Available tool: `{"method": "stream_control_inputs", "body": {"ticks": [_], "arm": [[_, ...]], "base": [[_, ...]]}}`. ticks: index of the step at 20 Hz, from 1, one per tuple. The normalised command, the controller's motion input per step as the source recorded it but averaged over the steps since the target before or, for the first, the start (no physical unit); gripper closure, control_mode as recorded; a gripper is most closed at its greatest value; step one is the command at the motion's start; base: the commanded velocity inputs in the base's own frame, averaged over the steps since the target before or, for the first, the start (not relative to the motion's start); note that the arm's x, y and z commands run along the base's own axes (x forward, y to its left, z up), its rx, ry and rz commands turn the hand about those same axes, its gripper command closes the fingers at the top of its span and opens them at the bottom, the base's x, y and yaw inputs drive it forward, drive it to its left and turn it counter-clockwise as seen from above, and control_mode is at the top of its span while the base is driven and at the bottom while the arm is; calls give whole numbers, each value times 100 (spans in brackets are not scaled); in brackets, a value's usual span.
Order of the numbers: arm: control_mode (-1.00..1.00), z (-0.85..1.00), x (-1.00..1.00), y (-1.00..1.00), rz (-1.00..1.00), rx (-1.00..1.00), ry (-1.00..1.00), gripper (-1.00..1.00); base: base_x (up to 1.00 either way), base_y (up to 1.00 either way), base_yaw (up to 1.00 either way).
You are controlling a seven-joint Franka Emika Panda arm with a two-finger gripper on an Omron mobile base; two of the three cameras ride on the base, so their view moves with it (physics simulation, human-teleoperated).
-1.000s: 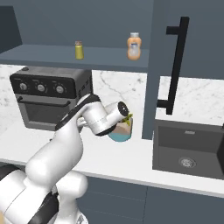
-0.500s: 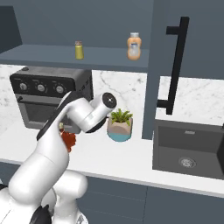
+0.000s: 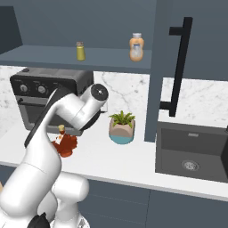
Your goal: Put the shaker and condiment bottle from the counter next to their counterparts in the cabinet.
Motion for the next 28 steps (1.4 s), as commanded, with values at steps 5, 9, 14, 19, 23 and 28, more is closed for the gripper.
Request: {"method": "stream_control_inputs", "body": {"ticks": [5, 9, 14, 19, 23, 28], "arm": [[-100, 38, -10, 0, 0, -1, 0, 100], [-100, 41, 0, 6, 0, -1, 0, 100], [-100, 49, 0, 22, 0, -4, 0, 100], [-100, 43, 1, 10, 0, -2, 1, 100], [-100, 39, 1, 17, 0, -2, 0, 100], [-100, 38, 17, 25, 0, -1, 0, 100]], "base": [[0, 0, 0], [0, 0, 0], [0, 0, 0], [0, 0, 0], [0, 0, 0], [0, 0, 0]]}}
